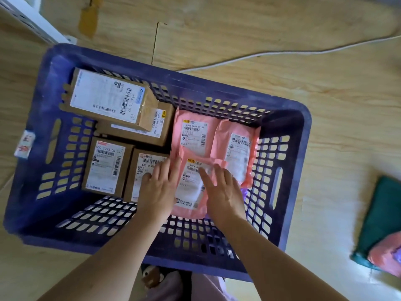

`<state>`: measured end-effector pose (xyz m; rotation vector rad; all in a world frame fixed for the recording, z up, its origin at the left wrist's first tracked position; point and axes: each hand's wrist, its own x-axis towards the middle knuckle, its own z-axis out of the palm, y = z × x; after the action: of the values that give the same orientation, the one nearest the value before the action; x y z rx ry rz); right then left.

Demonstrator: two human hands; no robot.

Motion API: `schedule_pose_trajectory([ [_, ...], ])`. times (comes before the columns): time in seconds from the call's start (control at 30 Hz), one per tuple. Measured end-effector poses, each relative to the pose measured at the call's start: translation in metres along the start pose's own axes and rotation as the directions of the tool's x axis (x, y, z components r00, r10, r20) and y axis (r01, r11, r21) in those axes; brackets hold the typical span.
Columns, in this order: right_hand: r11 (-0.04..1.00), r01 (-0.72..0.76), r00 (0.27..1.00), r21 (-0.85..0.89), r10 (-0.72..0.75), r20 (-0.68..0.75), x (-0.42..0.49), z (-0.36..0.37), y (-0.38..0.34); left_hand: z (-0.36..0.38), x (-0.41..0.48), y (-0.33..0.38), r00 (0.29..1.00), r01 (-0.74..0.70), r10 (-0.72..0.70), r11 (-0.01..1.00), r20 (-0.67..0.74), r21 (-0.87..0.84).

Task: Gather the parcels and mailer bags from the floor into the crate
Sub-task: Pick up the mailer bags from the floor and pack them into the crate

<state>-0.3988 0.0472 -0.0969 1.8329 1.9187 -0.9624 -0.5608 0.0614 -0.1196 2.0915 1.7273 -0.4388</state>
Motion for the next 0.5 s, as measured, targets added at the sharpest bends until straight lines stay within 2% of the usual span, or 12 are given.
schedule_pose_trajectory([
  [0.07, 0.996, 0.068, 0.997, -0.050, -0.066, 0.050, 0.005, 0.003, 0.002, 0.005, 0.003, -0.001, 1.000, -0.024, 0.024, 1.000, -0.015, -0.001],
  [0.2, 0.980, 0.119, 0.973, -0.159, -0.084, 0.214, 0.019, 0.015, 0.004, 0.008, 0.010, 0.005, 0.998, -0.039, 0.037, 0.998, 0.048, 0.039],
  [0.37, 0.976, 0.158, 0.960, -0.151, -0.116, 0.254, 0.031, 0.023, 0.010, 0.014, 0.024, 0.008, 0.941, -0.167, 0.101, 0.969, 0.323, 0.184],
  [0.5, 0.966, 0.177, 0.944, -0.189, -0.112, 0.311, 0.037, 0.020, 0.013, 0.013, 0.029, 0.019, 0.917, -0.157, 0.042, 0.953, 0.397, 0.260],
])
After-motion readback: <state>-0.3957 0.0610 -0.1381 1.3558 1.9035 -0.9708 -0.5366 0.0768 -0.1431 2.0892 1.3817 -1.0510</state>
